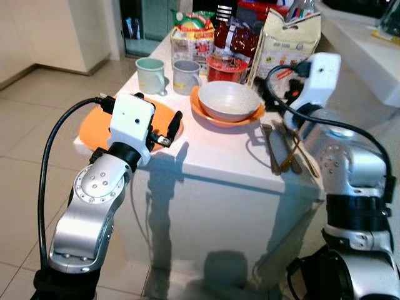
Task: Setting the table
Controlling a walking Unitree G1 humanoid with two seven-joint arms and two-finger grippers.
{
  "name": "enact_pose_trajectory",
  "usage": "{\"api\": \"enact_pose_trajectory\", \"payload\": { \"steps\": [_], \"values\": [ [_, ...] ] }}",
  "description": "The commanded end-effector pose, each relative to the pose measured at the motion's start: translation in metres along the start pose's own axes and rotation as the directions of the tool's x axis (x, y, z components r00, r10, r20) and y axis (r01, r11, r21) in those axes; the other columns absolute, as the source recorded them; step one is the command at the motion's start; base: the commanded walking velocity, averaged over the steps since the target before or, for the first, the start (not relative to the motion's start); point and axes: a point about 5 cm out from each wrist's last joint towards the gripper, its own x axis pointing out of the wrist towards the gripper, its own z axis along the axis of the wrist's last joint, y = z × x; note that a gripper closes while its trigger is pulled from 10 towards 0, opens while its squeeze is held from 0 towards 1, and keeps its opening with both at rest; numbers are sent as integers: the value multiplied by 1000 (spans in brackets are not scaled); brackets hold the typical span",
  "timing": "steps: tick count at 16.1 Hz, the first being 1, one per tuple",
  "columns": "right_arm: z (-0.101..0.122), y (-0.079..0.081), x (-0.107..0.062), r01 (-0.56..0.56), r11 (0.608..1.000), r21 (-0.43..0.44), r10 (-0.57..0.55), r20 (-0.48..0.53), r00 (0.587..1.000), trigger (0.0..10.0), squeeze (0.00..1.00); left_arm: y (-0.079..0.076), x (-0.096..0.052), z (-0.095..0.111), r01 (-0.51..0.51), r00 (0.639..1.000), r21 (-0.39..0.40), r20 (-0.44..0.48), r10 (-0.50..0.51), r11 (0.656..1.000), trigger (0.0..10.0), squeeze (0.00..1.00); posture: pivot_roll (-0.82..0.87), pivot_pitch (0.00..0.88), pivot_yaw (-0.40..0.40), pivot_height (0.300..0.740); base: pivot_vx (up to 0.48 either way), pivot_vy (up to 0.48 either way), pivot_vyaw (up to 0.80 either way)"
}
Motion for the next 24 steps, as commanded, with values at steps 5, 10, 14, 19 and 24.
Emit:
{"api": "enact_pose_trajectory", "payload": {
  "steps": [5, 10, 14, 19, 24],
  "values": [
    [-26, 3, 38, 66, 996, 68, -50, -220, 974, 10000, 1000, -7, 0, 2, 70, 998, 27, 3, -70, 997, 10000, 0, 96, 0, -85, 740, 0, 0, 0],
    [-20, 11, 60, 77, 992, 103, -48, -263, 964, 10000, 0, -10, -6, 1, 91, 996, 23, -6, -91, 996, 10000, 0, 117, 0, -106, 740, 0, 0, 0],
    [-18, 8, 65, 139, 977, 159, -89, -288, 953, 10000, 0, -12, -9, 2, 97, 995, 20, -9, -97, 995, 10000, 0, 124, 0, -109, 740, 0, 0, 0],
    [-14, 7, 67, 130, 973, 192, -66, -309, 949, 7137, 0, -13, -11, 2, 104, 994, 15, -14, -104, 994, 10000, 0, 124, 0, -112, 740, 0, 0, 0],
    [-19, 2, 65, 132, 971, 200, -54, -356, 933, 0, 0, -14, -10, 2, 112, 994, 12, -17, -112, 994, 10000, 0, 122, 0, -111, 740, 0, 0, 0]
  ]
}}
